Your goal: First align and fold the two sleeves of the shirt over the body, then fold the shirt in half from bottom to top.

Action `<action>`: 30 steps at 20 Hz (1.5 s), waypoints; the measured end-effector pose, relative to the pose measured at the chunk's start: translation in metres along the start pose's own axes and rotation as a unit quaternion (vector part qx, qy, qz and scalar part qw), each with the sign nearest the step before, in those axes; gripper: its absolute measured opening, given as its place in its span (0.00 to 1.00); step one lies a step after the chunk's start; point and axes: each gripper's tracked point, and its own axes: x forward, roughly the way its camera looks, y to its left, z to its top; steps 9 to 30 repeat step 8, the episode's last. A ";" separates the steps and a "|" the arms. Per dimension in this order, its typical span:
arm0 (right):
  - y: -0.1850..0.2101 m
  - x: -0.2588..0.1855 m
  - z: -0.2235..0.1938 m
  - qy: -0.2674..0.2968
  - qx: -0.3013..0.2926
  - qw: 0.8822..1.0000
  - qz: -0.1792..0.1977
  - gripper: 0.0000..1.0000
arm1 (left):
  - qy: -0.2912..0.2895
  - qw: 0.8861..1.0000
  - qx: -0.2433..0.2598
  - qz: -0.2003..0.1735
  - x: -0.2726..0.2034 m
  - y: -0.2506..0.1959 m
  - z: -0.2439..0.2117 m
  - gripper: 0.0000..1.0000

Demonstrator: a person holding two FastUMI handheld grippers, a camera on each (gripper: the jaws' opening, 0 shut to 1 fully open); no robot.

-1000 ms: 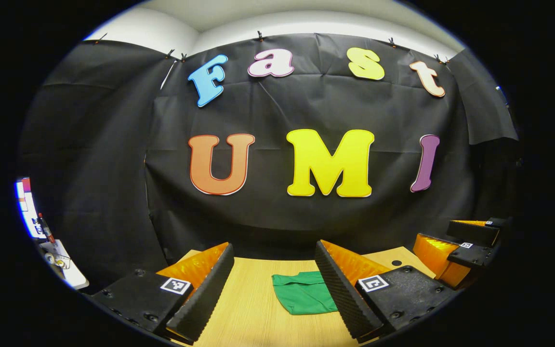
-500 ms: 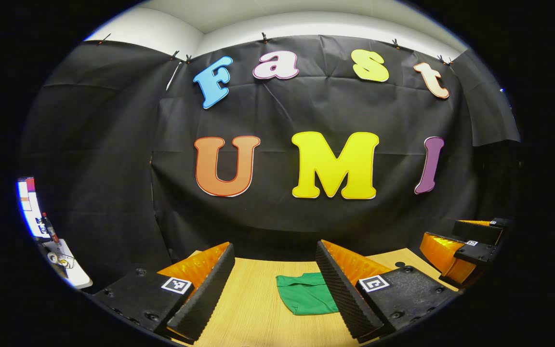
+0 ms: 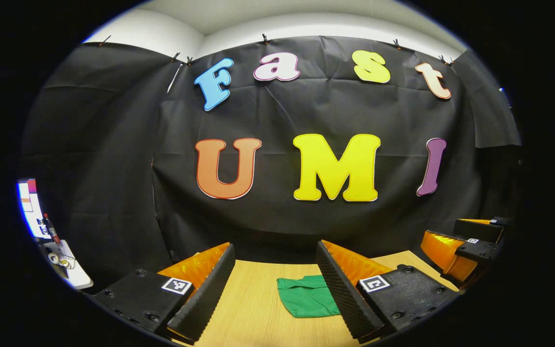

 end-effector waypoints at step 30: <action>-0.011 0.006 0.004 -0.006 0.003 1.000 -0.005 0.94 | -0.003 1.000 0.003 -0.004 0.006 -0.008 0.002 1.00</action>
